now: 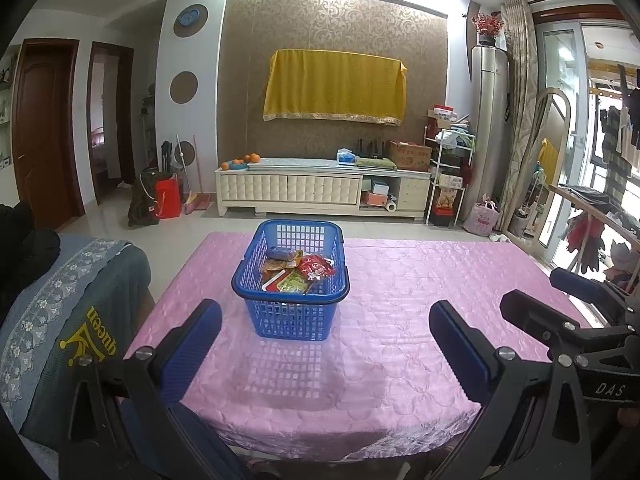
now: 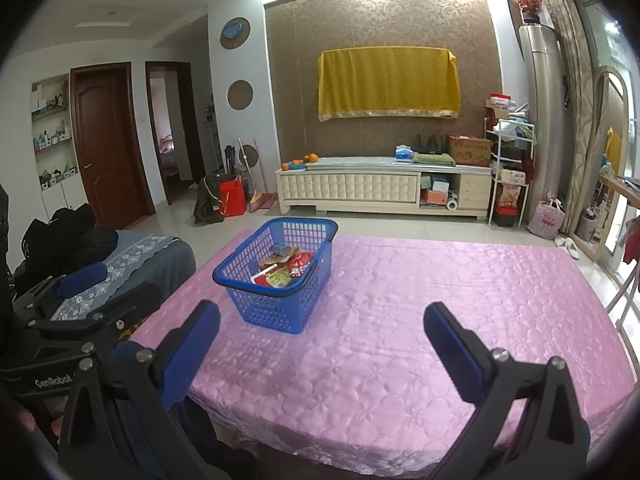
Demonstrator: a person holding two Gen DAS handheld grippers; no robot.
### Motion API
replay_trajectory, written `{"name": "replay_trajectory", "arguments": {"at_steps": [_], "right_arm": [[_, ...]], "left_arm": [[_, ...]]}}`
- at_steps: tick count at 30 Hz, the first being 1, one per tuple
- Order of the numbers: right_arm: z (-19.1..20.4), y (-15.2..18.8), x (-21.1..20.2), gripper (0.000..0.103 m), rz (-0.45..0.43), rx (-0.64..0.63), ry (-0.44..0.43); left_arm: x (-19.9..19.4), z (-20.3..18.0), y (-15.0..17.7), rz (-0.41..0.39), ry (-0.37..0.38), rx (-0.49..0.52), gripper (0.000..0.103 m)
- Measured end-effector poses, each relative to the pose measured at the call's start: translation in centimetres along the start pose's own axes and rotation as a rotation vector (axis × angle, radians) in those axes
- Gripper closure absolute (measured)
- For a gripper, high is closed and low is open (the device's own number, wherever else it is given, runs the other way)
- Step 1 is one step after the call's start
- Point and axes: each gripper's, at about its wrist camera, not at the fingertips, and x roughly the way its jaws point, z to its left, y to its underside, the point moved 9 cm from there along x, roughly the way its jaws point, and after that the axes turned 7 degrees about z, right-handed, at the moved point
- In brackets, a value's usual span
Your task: Organize snacks
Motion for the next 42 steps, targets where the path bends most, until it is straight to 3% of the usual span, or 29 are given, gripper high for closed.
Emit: {"name": "replay_trajectory", "arguments": {"at_steps": [42], "right_arm": [[0.46,-0.04,-0.02,0.0,0.016,0.009,-0.016]], "left_arm": [[-0.09,-0.22,0.31,0.02,0.016,-0.002,0.0]]}}
